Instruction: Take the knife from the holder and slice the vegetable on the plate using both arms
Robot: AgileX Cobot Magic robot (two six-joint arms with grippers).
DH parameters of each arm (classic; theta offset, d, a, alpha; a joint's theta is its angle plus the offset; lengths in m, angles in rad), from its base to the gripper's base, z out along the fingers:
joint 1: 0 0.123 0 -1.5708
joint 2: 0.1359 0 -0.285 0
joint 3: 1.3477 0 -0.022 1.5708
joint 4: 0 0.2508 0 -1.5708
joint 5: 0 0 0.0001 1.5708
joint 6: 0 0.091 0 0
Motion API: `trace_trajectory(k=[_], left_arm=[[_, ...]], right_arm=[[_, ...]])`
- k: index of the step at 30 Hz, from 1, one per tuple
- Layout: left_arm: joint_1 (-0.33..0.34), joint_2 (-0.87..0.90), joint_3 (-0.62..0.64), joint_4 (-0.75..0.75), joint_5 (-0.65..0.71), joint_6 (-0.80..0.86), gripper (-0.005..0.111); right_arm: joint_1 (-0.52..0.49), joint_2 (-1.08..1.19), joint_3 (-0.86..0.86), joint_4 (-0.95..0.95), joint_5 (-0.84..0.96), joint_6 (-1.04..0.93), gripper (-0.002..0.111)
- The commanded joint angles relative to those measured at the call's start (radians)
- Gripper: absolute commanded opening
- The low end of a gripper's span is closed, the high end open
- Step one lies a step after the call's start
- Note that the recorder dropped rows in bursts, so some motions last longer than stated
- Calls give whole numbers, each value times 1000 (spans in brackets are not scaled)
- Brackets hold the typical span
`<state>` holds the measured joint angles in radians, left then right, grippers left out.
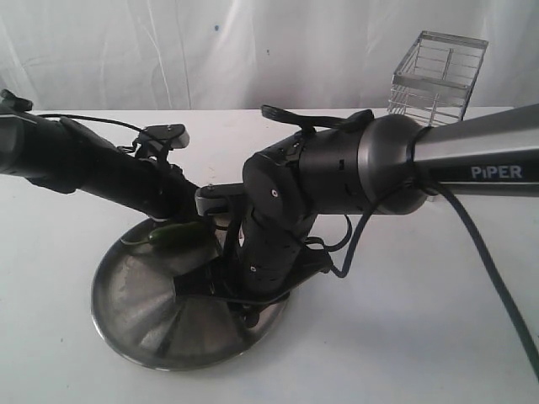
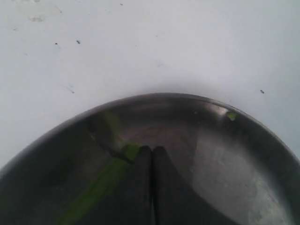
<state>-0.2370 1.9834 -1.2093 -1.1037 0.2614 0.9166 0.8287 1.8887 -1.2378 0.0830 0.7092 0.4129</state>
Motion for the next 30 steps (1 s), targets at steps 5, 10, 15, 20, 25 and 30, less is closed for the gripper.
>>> trace_trajectory(k=[5, 10, 15, 20, 25, 30], left_arm=[[-4, -10, 43, 2, 54, -98, 0], [-4, -1, 75, 2, 16, -98, 0], [-4, -1, 129, 18, -39, -101, 0], [-4, -1, 161, 35, -60, -101, 0], [-4, -1, 161, 32, -64, -110, 0], [-4, -44, 160, 7, -64, -138, 0]], right_arm=[[0, -11, -7, -9, -8, -14, 0], [0, -11, -7, -9, -8, -14, 0], [0, -11, -7, -9, -40, -6, 0], [0, -11, -7, -34, 35, -6, 0], [-2, -11, -7, -42, 44, -6, 0], [-2, -1, -7, -59, 44, -6, 0]])
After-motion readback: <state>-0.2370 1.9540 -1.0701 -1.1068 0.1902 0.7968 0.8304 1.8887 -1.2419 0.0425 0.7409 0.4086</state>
